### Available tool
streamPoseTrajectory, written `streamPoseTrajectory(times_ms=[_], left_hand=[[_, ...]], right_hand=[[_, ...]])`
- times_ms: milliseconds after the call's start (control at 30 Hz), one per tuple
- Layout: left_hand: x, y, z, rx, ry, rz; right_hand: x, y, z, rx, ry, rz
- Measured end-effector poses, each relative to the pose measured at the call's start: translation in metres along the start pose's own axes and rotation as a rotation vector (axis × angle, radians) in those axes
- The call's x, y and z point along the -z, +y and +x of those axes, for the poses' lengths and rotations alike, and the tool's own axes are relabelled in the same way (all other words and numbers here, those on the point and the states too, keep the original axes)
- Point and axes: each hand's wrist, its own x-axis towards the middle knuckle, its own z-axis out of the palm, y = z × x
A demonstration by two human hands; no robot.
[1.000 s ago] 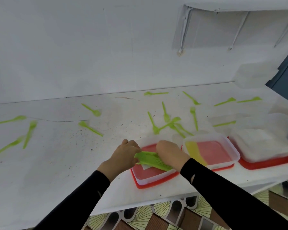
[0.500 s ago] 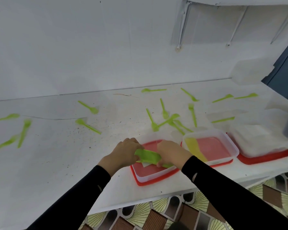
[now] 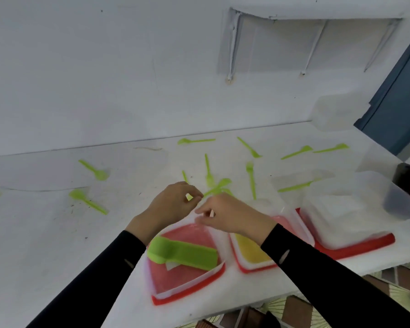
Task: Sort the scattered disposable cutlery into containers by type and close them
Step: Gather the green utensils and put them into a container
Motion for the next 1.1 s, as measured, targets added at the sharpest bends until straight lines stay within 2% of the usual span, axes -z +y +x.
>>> streamPoseTrajectory(times_ms=[100,167,367,467,533,700,800,933,1033,1100], left_hand=[[-0.018,0.031,0.039,-0.028,0.064,-0.076],[-0.034,0.054,0.068,-0.032,0.065,-0.114],[-0.091,0.114,0.156,-0.053,-0.028,-0.111],[-0.128,0.135,0.198,-0.060,-0.005,-0.079],[-0.155,0.149,0.221,-0.084,-0.006,-0.063],[-0.218,0.193,0.268,-0.278,-0.359,0.067],[-0.238,0.204,0.295,-0.218,-0.516,0.096],[-0.243,0.210,0.322,-0.108,-0.575,0.041],[-0.237,0.213,0.347,-0.039,-0.467,-0.056],[-0.234,0.215,0.369,0.008,-0.233,-0.117]], right_hand=[[0.045,0.047,-0.003,-0.048,0.207,0.084],[0.076,0.084,-0.011,-0.099,0.283,0.131],[0.151,0.194,-0.040,-0.329,0.302,0.063],[0.192,0.257,-0.052,-0.461,0.339,0.007],[0.212,0.295,-0.057,-0.533,0.296,-0.019],[0.240,0.384,-0.047,-0.632,0.180,-0.099],[0.249,0.432,-0.038,-0.668,0.124,-0.154],[0.249,0.480,-0.030,-0.710,0.011,-0.258],[0.243,0.507,-0.023,-0.667,-0.048,-0.226],[0.238,0.517,-0.017,-0.646,-0.067,-0.216]])
